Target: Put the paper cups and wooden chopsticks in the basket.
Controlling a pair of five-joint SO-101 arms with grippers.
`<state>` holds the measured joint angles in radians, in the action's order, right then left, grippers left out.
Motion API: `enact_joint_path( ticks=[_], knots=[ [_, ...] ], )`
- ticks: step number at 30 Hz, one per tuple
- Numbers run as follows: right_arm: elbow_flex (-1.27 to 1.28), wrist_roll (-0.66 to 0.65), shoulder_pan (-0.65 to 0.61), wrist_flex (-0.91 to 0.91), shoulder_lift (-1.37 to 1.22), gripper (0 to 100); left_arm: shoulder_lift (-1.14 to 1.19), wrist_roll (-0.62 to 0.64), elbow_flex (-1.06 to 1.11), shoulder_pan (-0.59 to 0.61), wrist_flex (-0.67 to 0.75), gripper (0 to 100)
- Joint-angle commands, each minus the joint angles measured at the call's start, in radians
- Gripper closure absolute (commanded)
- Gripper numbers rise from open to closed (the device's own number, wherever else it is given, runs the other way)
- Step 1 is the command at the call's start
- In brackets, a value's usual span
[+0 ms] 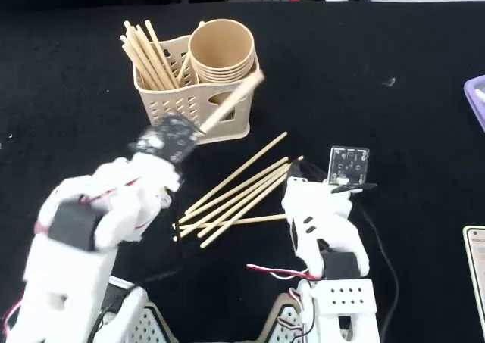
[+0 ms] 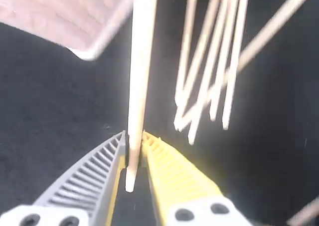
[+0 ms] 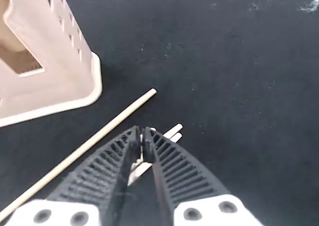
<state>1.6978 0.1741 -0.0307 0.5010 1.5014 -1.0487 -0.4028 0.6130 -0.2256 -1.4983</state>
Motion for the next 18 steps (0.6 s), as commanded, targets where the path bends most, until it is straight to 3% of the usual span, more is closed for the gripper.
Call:
enact_joint_path(
  ticks=[1, 8, 14, 18],
  knots=[
    [-0.001, 0.011, -0.020, -0.032, 0.024, 98.0, -0.124, 0.143, -0.062, 0.012, 0.138, 97],
    [-0.001, 0.011, -0.020, -0.032, 0.024, 98.0, -0.157, 0.321, 0.036, 0.012, 0.672, 97],
    [-0.001, 0.011, -0.020, -0.032, 0.024, 98.0, -0.075, 0.339, 0.225, 0.012, 1.211, 97],
    [-0.001, 0.011, -0.021, -0.035, 0.024, 98.0, 0.078, 0.341, 0.255, 0.012, 1.401, 97]
  ],
)
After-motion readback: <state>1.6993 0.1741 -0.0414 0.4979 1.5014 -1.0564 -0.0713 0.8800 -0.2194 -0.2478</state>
